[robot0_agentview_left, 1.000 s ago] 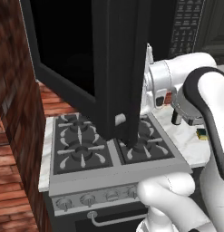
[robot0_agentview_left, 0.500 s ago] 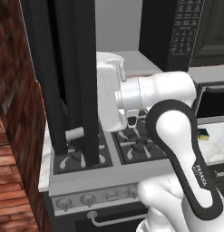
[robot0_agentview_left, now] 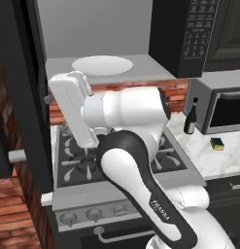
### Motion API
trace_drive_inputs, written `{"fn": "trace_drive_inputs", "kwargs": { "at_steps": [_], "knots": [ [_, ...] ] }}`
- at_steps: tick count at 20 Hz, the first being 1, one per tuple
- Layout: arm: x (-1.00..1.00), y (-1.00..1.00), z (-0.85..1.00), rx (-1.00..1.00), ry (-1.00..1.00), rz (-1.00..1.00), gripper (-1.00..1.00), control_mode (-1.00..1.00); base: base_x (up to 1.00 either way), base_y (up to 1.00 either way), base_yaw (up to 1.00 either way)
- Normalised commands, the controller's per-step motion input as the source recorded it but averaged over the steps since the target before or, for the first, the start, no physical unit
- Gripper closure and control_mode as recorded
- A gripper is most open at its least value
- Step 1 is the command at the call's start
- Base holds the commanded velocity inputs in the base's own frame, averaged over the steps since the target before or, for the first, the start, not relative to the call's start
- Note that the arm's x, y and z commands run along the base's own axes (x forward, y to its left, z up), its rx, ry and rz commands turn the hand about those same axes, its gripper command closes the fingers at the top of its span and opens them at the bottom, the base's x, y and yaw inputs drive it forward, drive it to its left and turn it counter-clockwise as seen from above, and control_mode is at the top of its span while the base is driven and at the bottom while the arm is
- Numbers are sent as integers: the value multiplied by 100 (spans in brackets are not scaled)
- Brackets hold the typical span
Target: Place the sponge inside the microwave to prepare for sanitizing.
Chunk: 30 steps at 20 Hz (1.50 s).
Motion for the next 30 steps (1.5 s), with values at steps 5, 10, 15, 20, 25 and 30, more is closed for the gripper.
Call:
{"fn": "trace_drive_inputs", "kwargs": {
  "at_steps": [5,10,15,20,25,30],
  "knots": [
    [31,38,-2,-9,2,-9,-100,-100,0,0,0],
    [28,25,-16,-9,-1,-5,-100,-100,0,0,0],
    [28,1,-7,-8,0,-3,-100,-100,0,0,0],
    [5,-46,4,-6,0,-3,-100,-100,0,0,0],
    [0,-66,9,-1,0,0,-100,-100,0,0,0],
    [-17,-75,13,0,-6,2,-100,-100,0,0,0]
  ]
}}
